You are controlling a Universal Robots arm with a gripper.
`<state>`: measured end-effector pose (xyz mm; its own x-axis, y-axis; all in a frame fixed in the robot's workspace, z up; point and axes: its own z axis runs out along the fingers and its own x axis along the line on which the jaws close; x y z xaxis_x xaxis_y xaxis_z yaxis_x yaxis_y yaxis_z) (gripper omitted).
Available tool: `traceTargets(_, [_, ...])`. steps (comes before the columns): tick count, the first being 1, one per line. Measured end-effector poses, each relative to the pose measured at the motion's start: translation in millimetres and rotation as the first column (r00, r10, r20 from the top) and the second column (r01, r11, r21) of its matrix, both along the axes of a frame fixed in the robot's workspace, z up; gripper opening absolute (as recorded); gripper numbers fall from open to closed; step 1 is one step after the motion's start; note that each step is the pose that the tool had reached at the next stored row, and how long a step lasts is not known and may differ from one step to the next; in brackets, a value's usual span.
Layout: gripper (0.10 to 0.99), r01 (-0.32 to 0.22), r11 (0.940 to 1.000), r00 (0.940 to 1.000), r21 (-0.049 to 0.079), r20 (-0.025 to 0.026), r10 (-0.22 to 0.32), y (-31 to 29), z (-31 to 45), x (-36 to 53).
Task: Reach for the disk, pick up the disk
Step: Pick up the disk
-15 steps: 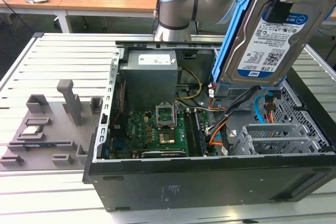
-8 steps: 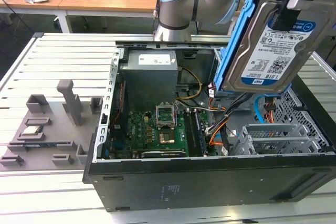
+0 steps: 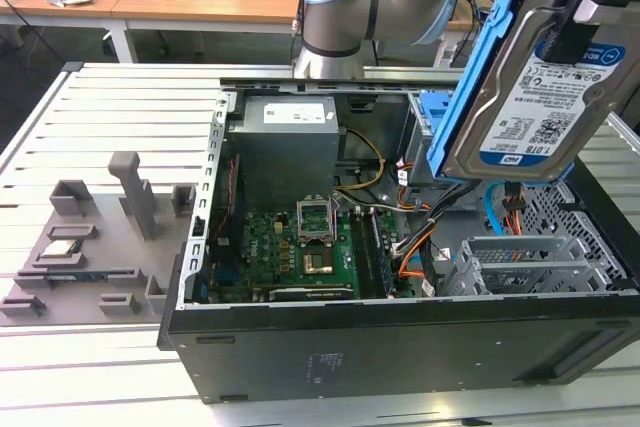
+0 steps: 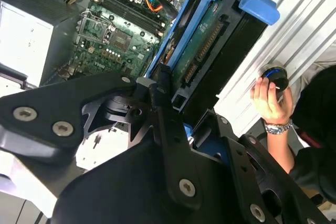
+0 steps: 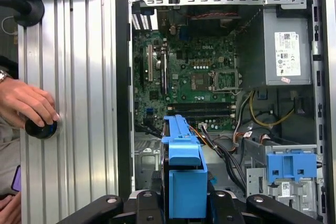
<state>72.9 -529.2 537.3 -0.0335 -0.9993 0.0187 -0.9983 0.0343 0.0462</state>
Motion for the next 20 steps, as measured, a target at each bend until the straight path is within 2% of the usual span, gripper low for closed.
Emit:
traceTargets(4, [0.365,0.000,1.0000,1.0000,-0.001,-0.0009,0.000,0.0,-2.8,10.5])
traceTargets(8, [0.365,0.000,1.0000,1.0000,-0.001,-0.0014,0.000,0.0,-5.2,16.8])
traceTargets(20, [0.365,0.000,1.0000,1.0000,-0.001,-0.0027,0.000,0.0,-13.8,28.0])
